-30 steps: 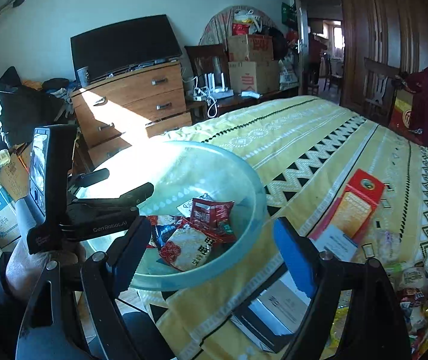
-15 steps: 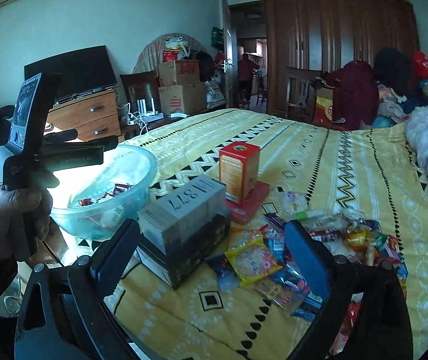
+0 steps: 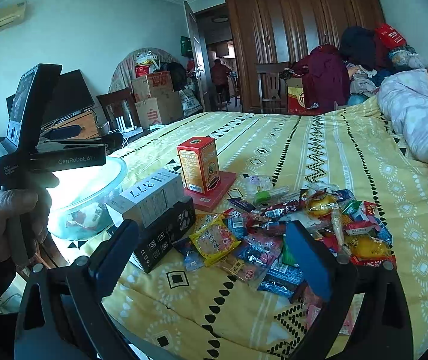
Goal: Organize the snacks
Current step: 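Move both open tools back over the snack pile on the bed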
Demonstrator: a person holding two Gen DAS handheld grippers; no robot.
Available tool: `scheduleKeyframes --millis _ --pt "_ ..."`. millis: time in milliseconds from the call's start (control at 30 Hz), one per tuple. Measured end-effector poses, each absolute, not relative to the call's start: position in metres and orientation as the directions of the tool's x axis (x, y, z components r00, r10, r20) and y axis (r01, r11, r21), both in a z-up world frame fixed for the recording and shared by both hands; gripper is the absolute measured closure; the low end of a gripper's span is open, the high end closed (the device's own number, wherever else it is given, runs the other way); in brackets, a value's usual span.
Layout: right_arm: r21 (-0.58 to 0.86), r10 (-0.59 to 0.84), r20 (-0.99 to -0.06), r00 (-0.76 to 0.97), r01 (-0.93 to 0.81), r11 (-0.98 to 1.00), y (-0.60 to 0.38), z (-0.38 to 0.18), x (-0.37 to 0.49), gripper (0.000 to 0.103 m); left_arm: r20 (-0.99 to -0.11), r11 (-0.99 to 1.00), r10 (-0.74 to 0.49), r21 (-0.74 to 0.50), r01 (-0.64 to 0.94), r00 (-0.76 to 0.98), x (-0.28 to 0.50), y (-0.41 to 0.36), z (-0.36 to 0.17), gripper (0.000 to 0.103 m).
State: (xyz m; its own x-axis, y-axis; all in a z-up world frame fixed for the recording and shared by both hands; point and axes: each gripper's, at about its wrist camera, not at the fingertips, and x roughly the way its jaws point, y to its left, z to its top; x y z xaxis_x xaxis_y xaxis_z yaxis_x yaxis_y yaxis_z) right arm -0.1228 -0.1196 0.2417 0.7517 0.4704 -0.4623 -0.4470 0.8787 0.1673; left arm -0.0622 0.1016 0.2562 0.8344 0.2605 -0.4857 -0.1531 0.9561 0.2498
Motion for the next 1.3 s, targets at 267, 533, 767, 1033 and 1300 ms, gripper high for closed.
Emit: scheduleKeyframes --millis 267,533,767,1033,1300 --pt "0.169 0.434 -0.475 0.766 -0.405 0.899 -0.143 0.228 -0.123 0.002 -0.513 0.968 0.203 0.235 -0.091 0.834 -0.057 0.069 0.250 0.000" --pt "0.123 0.255 -0.630 0.733 -0.231 0.965 -0.191 0.148 -0.108 0.001 -0.713 0.981 -0.100 0.045 0.188 0.694 -0.041 -0.022 0.162 0.000" --pt "0.097 0.176 -0.720 0.672 -0.153 0.983 -0.218 0.084 -0.097 0.001 -0.808 0.990 -0.120 -0.057 0.126 0.578 -0.010 -0.038 0.063 0.000" --pt "0.115 0.165 -0.736 0.657 -0.118 0.986 -0.227 0.035 -0.079 0.000 -0.829 0.999 -0.048 -0.028 0.044 0.558 -0.007 -0.032 0.011 0.000" --pt "0.118 0.164 -0.721 0.673 -0.114 0.986 -0.227 0.030 -0.077 0.000 -0.819 0.997 -0.077 -0.056 0.055 0.569 -0.008 -0.031 0.010 0.000"
